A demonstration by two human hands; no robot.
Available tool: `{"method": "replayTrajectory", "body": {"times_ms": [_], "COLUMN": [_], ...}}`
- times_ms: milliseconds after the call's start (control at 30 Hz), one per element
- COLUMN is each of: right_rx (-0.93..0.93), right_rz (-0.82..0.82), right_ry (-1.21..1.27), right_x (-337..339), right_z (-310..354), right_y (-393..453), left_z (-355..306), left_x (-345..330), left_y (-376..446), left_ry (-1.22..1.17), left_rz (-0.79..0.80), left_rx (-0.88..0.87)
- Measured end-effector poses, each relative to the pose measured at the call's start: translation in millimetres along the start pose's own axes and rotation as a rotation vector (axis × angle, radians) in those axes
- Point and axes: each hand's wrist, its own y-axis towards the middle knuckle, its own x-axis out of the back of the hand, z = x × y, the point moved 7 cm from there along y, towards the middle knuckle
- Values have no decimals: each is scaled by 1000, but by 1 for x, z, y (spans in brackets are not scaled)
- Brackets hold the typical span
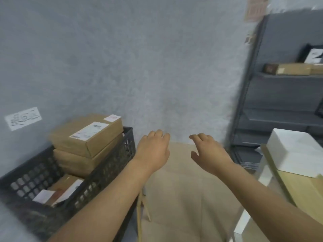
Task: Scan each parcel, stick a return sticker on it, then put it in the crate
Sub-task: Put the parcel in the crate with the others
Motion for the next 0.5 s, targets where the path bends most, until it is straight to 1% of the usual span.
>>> {"method": "replayTrajectory", "body": {"times_ms": [167, 267, 400, 500], "right_rx": [-230, -317, -459, -554], "right_rz": [-21, -34, -48, -32], "right_ry": [-54, -104, -124, -130], "right_x": [55, 85, 124, 145], "right_z": [-137, -222, -329, -395], "right_y": [-92, -159, -251, -312], "left_z": [-153, -259, -400, -486], "left_x": [16, 22, 21, 21], "left_y": [35, 52, 67, 72], "left_ry": [-52, -120, -218, -282], "left_rz": [-57, -86, -72, -52], "left_rx": [-165, -243, -359, -423]}}
